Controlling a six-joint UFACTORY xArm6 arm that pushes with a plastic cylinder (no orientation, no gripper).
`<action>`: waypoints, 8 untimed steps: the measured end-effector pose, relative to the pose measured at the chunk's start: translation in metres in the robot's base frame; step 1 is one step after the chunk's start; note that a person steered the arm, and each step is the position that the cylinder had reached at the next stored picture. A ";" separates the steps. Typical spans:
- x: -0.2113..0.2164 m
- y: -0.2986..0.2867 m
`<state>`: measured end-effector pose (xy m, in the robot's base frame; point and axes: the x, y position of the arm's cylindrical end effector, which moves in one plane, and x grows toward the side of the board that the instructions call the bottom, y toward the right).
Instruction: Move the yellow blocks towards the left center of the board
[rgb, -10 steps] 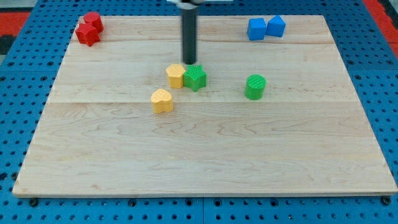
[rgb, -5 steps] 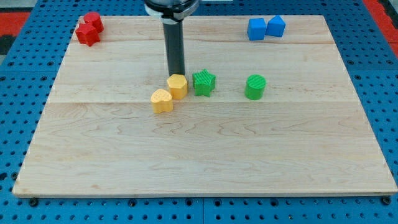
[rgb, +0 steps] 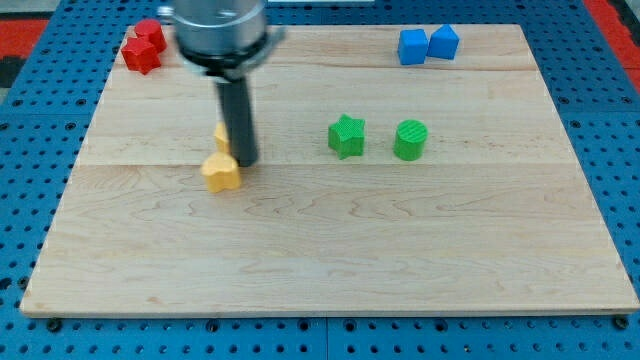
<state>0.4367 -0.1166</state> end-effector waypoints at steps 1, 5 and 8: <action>-0.001 -0.019; -0.055 -0.060; -0.080 -0.064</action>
<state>0.3567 -0.1808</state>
